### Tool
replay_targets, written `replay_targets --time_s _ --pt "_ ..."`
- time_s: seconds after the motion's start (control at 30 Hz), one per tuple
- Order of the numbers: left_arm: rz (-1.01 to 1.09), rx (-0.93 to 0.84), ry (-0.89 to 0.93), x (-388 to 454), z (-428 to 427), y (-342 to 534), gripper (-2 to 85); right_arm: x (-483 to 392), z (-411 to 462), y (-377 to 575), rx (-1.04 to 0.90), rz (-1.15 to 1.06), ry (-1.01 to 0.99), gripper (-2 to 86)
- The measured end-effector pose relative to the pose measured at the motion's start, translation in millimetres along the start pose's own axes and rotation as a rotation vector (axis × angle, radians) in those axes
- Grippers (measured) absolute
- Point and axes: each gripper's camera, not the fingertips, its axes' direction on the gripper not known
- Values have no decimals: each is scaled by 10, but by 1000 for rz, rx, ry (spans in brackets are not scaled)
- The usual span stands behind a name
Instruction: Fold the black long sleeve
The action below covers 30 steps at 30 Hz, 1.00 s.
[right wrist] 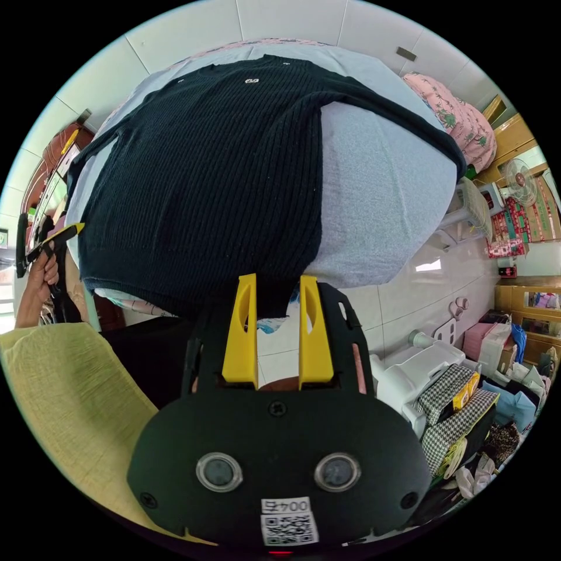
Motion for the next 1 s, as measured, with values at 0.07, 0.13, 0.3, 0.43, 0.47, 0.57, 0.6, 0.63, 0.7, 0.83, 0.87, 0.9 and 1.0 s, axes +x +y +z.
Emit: replay_targets --time_s 0.07,0.13,0.3,0.43,0.47,0.57,0.6,0.63,0.7,0.83,0.87,0.9,1.0 --pt "-40 29 -10 -38 9 108 26 10 10 -15 -6 2 -1 111" --pt "-77 51 51 -84 24 154 25 14 18 -22 -7 6 0 111" --pt "-99 82 60 -63 -179 61 23 32 33 -23 -4 12 -1 110" --pt "32 223 70 128 -370 -457 19 45 46 -35 -7 13 0 110" --pt "93 226 44 235 -331 -684 18 50 49 -40 -10 13 0 110" --pt "188 183 -46 450 -73 -1237 19 59 57 -54 -19 9 1 110" --pt "190 168 -55 465 -13 -1334 20 61 58 -58 -21 8 1 110" --pt "192 147 -61 479 92 -1496 20 67 61 -65 -26 7 1 110" --pt "204 124 -51 494 229 -1680 19 76 66 -73 -31 6 0 110" --pt "232 31 -154 463 450 -1832 12 101 75 -79 -42 7 -3 110" --pt "183 25 -142 360 443 -1835 10 111 78 -77 -43 8 -5 111" --pt "160 28 -128 303 434 -1832 9 116 79 -74 -43 9 -6 111" --pt "50 60 -6 25 414 -1780 6 139 85 -46 -36 12 -10 110"
